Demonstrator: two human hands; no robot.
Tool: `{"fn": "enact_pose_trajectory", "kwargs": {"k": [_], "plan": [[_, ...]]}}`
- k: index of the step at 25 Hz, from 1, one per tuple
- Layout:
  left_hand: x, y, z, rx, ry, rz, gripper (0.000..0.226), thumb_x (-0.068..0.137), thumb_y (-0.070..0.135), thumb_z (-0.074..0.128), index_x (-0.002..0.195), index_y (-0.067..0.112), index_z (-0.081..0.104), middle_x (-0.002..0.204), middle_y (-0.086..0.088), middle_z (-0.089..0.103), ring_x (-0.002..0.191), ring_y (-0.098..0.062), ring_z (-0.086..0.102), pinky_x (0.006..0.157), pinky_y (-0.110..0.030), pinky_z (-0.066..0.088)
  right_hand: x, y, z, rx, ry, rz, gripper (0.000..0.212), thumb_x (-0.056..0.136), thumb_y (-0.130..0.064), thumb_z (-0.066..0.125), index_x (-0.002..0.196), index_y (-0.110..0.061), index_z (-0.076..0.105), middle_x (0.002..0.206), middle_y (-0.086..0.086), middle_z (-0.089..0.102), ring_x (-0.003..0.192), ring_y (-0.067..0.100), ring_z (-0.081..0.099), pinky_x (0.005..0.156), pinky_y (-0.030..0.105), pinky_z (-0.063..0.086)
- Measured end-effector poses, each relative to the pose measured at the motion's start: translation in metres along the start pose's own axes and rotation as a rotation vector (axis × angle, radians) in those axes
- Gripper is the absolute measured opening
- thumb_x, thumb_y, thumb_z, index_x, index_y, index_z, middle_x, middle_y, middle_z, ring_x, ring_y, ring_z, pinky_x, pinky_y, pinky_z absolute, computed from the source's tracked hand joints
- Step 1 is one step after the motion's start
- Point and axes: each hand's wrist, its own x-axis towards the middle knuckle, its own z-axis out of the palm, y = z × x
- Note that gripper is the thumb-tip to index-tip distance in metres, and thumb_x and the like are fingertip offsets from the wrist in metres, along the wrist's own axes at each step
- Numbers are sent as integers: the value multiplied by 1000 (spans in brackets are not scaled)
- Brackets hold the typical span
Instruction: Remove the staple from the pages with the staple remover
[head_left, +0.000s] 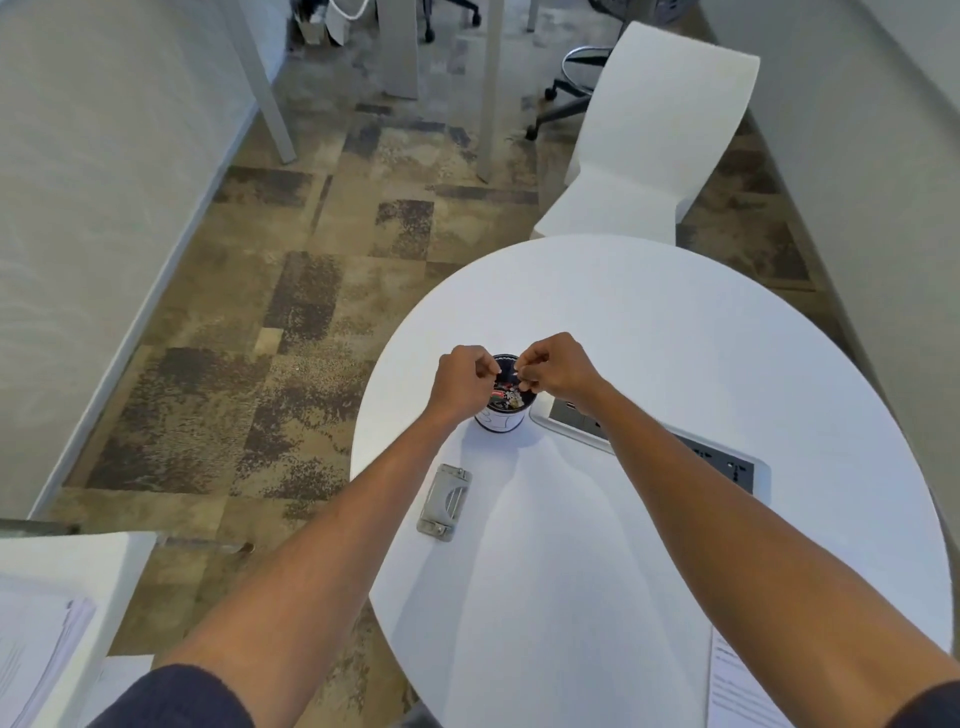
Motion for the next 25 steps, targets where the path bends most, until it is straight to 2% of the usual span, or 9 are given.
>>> {"fn": "enact_pose_trajectory", "kwargs": {"k": [3,5,8,11,14,18,20,22,25], "plan": [[2,-3,4,30,11,11,10,80,1,63,79,9,69,74,-4,66,76,-23,66,71,-32,55,3,-4,1,-156,-12,-35,9,81,-1,68,72,-4,70,58,5,63,51,11,58,53,21,44],[1,0,6,42,26,18,6,82,10,67,76,9,68,71,-4,67,73,-24,66,69,-35,55,4,-4,3,-214,-12,-45,16,80,-6,72,66,-10,65,58,-1,61,53,10,56,58,25,48],[1,5,8,85,15,2,11,80,14,72,71,11,65,71,-3,65,72,-24,63,65,-35,53,5,-1,3,-221,16,-63,17,81,-7,68,66,-14,63,68,3,63,59,15,55,67,33,49],[0,9,9,170,-1,18,14,77,3,61,74,16,62,73,0,65,78,-27,64,67,-38,55,1,0,2,-224,40,-77,7,81,-9,67,74,-12,65,76,6,64,70,20,57,69,35,49],[-3,14,10,242,-2,45,14,79,3,55,80,15,63,81,-4,68,80,-29,63,67,-39,54,-3,3,-1,-166,39,-92,15,82,-9,66,70,-17,61,76,7,64,65,21,58,70,36,50],[-4,17,9,322,-9,109,21,81,2,55,97,12,64,100,-7,65,88,-29,61,72,-41,53,-10,5,-6,-95,11,-124,6,85,-8,63,83,-7,69,72,7,66,63,22,62,62,28,47],[-7,21,9,304,30,125,13,86,11,57,97,11,63,99,-8,65,87,-29,61,74,-42,53,-18,8,-10,-46,40,-116,10,87,-9,63,79,-4,68,68,4,65,64,22,63,60,25,44],[-11,23,9,292,66,134,10,91,16,54,93,10,62,92,-9,67,83,-30,62,72,-43,53,-28,16,-15,46,101,-85,5,84,-9,67,84,-6,63,74,4,66,68,23,66,62,26,47],[-16,22,12,328,63,201,15,94,8,47,96,9,61,99,-10,65,89,-32,60,75,-45,51,-53,43,-30,117,195,0,23,86,-15,68,105,-6,60,98,9,68,89,25,66,80,35,52]]}}
